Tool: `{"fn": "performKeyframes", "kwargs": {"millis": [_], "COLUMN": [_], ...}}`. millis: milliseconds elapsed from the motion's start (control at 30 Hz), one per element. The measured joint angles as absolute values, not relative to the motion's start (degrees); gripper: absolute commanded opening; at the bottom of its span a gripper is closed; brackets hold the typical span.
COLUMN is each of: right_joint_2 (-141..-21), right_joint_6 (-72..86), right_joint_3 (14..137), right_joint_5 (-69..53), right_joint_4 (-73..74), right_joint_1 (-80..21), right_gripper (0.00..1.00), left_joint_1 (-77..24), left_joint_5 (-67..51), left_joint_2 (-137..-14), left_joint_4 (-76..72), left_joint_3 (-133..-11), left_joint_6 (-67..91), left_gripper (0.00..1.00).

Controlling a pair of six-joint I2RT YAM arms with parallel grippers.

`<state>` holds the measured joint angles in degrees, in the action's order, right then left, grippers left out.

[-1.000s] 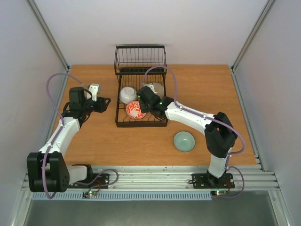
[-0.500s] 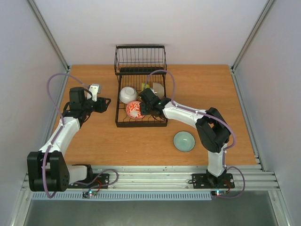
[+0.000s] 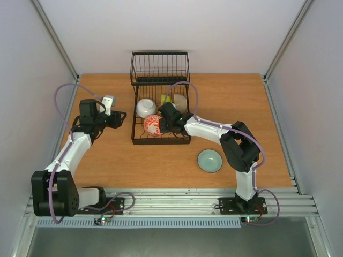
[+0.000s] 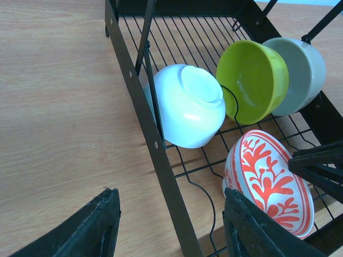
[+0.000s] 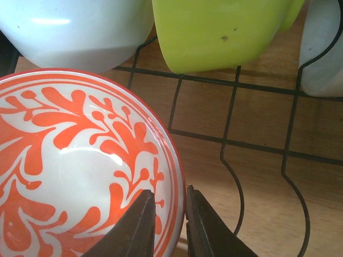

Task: Load the bowls into the dish rack

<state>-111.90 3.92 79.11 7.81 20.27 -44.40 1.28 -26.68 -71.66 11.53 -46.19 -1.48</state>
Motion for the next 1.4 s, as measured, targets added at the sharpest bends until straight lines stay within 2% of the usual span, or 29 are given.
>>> {"fn": "performKeyframes", "kwargs": {"millis": [233,300,433,467,633,800,933,1133,1400], "right_joint_2": [-111.9,-111.9,-111.9,-111.9,-110.4,-107.7,-104.9,-103.0,-101.3], "right_joint_6": [4.3,4.3,4.6,4.8,5.3,5.3,4.6,3.5,2.6], "right_joint_3": [77.4,77.4,77.3,77.3,76.8,74.1,72.9,72.7,72.7], "right_joint_5": [7.9,7.8,7.4,7.5,6.9,7.5,9.0,11.1,12.3], "right_joint_4": [19.7,19.7,19.4,19.0,16.5,15.4,16.4,17.0,16.7], "right_joint_1": [-44.4,-44.4,-44.4,-44.4,-44.3,-44.6,-45.1,-46.7,-47.7], "right_gripper": [0.25,0.2,0.02,0.01,0.01,0.01,0.01,0.01,0.01], "left_joint_1": [1.3,1.3,1.3,1.3,1.3,1.2,-0.1,-7.6,-9.0], "left_joint_5": [-26.8,-26.8,-26.9,-26.9,-28.4,-31.6,-32.4,-29.1,-26.2], "left_joint_2": [-71.7,-71.7,-72.2,-72.3,-72.5,-73.8,-74.0,-74.8,-76.7], "left_joint_4": [11.5,11.5,11.6,11.5,12.3,14.9,17.0,19.6,21.0], "left_joint_3": [-46.2,-46.2,-46.3,-46.3,-47.0,-50.4,-51.6,-51.8,-51.8], "left_joint_6": [-1.5,-1.5,-1.5,-1.5,-1.4,-1.7,-2.3,-5.3,-7.2], "left_gripper": [0.54,0.54,0.54,0.54,0.66,0.71,0.71,0.72,0.72]}}
